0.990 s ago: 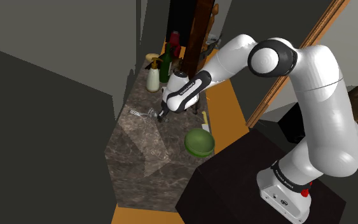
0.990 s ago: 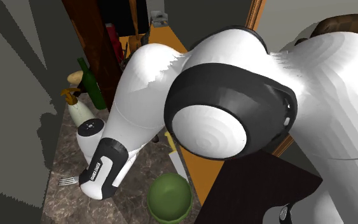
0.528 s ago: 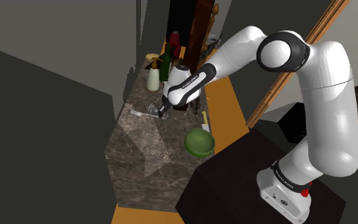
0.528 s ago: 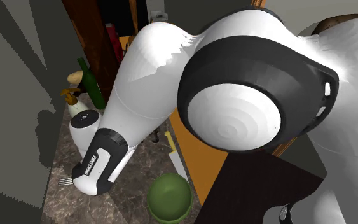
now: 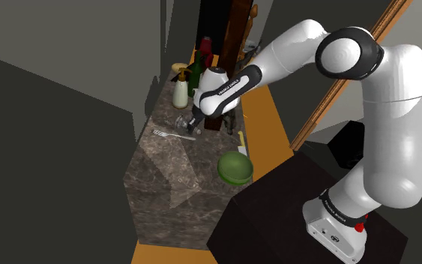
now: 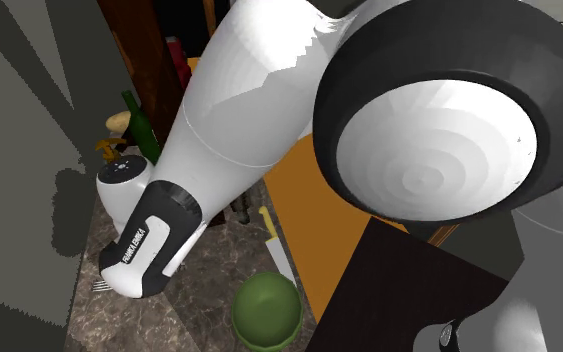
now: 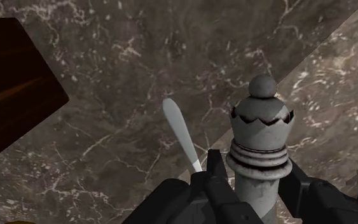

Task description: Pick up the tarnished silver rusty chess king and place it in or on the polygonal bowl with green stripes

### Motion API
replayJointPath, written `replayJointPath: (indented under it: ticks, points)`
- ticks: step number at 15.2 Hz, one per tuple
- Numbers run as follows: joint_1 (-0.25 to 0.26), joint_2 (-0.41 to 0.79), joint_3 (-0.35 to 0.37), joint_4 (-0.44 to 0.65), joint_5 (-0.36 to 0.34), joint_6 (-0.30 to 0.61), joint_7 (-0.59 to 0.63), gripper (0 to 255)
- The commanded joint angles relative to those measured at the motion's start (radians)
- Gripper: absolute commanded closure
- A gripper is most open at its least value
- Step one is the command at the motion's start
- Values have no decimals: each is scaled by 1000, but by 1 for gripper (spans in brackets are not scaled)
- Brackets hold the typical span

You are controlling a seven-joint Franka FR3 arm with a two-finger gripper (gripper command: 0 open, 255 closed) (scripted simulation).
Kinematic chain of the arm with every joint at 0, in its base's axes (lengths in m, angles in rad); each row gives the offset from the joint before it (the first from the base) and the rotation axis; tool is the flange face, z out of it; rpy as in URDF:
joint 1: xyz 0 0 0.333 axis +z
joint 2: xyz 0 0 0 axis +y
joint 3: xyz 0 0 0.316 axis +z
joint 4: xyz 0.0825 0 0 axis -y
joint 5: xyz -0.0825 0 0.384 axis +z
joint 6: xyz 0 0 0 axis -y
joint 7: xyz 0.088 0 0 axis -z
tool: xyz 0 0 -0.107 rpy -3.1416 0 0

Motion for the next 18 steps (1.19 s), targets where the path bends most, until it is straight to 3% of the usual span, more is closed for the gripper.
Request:
replayJointPath:
  ticks: [1, 11, 18]
  points:
    - [-1, -24, 2, -5, 2, -19, 1, 255]
    - [-9, -125, 12, -23, 10, -101, 2, 255]
    - [-57, -325, 48, -376, 57, 51, -42, 255]
